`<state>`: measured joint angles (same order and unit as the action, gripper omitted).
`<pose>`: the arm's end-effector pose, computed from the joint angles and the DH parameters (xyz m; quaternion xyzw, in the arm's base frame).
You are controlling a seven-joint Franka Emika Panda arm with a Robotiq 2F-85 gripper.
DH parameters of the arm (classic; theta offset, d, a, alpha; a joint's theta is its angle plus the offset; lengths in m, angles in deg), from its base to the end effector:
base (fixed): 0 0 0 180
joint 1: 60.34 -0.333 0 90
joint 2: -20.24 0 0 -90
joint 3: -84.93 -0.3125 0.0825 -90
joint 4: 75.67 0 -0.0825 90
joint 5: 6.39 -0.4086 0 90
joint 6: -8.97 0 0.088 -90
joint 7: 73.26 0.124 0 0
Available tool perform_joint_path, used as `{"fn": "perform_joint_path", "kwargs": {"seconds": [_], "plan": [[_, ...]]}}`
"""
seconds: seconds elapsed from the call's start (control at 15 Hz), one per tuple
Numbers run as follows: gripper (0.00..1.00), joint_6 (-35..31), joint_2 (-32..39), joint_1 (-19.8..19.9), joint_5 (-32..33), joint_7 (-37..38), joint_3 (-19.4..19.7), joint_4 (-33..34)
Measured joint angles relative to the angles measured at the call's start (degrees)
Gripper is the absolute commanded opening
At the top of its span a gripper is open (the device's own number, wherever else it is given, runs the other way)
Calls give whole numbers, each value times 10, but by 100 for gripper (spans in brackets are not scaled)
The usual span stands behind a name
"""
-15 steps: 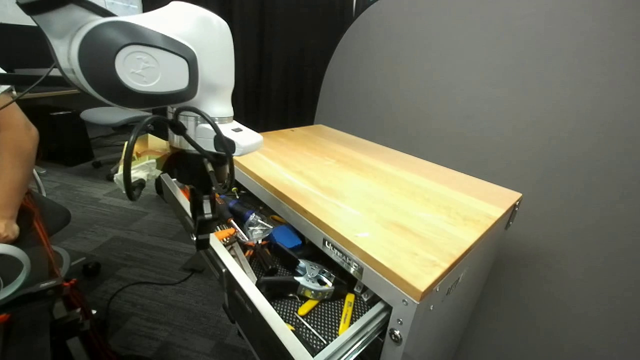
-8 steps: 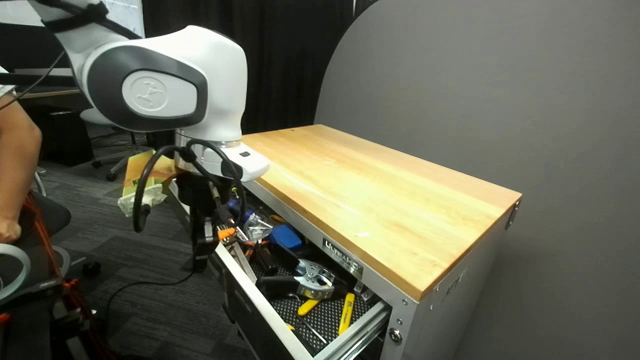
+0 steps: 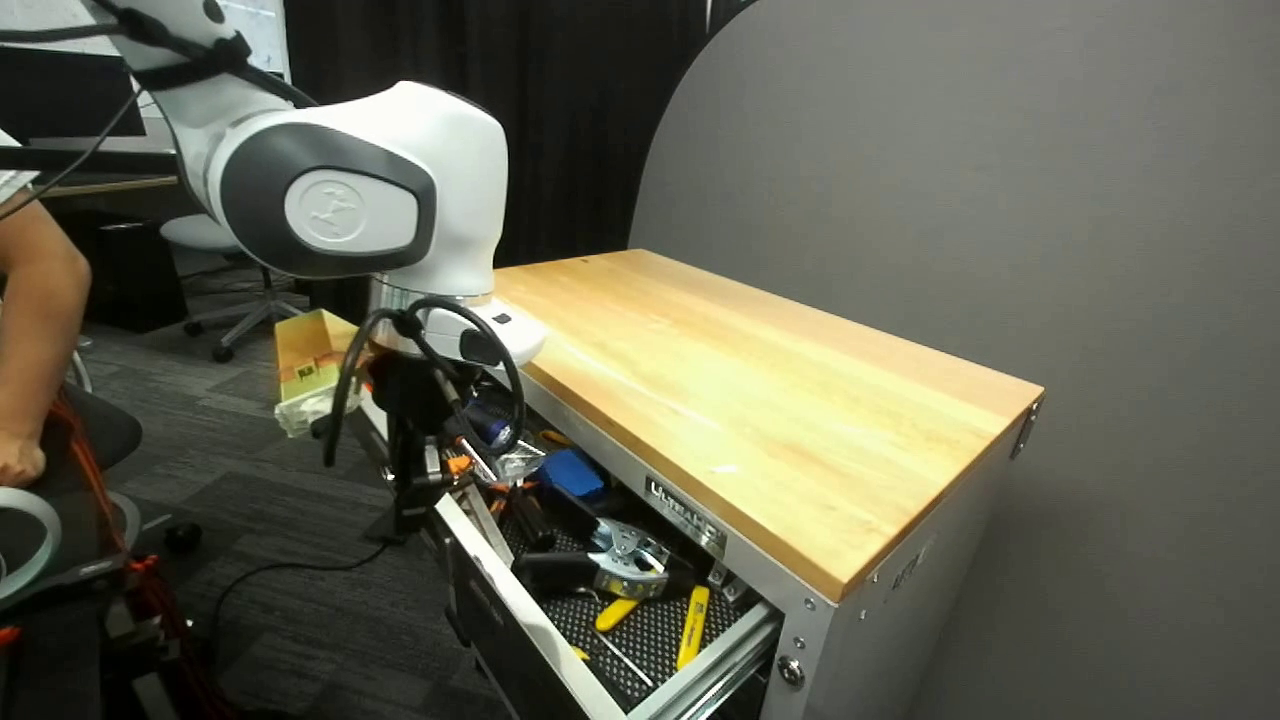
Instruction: Put the screwdriver into the drawer and close it.
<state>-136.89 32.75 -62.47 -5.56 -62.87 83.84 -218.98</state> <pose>0.4553 0.0262 0.1439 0.9947 -0.0560 -0.0860 0.0117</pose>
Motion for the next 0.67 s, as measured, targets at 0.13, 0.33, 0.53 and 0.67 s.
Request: {"fn": "perform_joint_path", "kwargs": {"seconds": [0.13,0.33,0.53,0.67], "plan": [[0,0,9,0,-5,-7,-6,6],[0,0,18,0,-8,-18,-10,16],[0,-1,27,-1,-8,-27,-16,30],[0,-1,35,-1,-9,-32,-20,42]]}}
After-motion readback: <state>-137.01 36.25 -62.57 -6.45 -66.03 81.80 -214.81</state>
